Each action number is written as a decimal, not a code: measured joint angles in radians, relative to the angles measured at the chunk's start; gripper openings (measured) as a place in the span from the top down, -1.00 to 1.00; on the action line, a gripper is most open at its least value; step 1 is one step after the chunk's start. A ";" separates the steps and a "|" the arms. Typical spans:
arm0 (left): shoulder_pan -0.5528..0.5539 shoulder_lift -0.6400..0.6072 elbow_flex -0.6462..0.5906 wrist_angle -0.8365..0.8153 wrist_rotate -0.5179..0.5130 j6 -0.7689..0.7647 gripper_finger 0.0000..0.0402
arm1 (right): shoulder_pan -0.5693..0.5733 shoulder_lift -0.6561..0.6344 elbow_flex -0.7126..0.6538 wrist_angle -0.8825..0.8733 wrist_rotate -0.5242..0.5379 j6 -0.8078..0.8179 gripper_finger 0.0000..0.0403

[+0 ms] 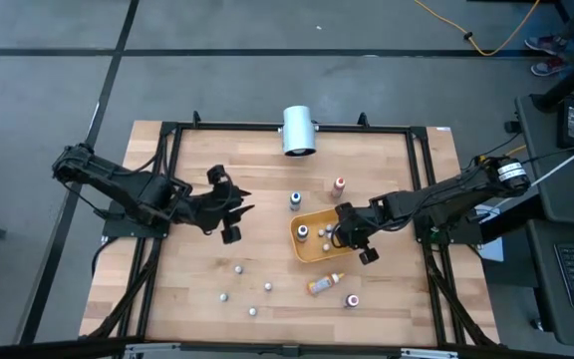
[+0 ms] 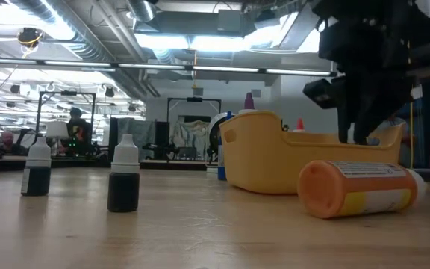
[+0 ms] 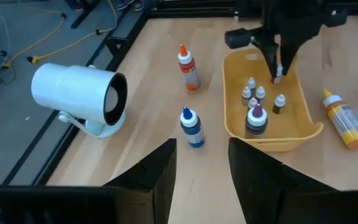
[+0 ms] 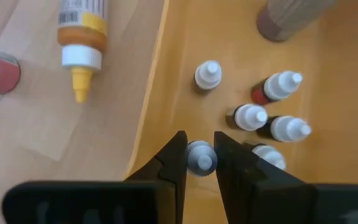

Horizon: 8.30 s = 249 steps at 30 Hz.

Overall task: Pick & Place food coloring
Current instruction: Put the small pink food coloring bottle into the yellow bin, then put the large yellow food coloring bottle into the yellow bin

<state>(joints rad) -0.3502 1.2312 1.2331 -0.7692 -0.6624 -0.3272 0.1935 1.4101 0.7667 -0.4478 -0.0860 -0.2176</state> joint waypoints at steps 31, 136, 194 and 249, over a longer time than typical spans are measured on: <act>0.073 0.000 0.000 0.014 0.019 -0.001 0.30 | -0.055 0.004 -0.103 0.131 -0.013 0.002 0.53; 0.071 0.018 0.000 0.019 0.081 -0.001 0.30 | 0.263 0.182 0.109 0.095 -0.039 -0.021 -0.22; 0.071 0.018 0.000 0.062 0.087 -0.001 0.30 | 0.245 0.264 0.005 0.247 -0.039 0.000 0.48; 0.071 0.018 0.000 0.062 0.125 0.098 0.30 | 0.275 0.262 0.492 -0.732 0.200 -0.053 0.89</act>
<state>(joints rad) -0.2796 1.2495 1.2331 -0.7071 -0.5377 -0.2295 0.4686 1.6722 1.2589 -1.1799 0.1140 -0.2710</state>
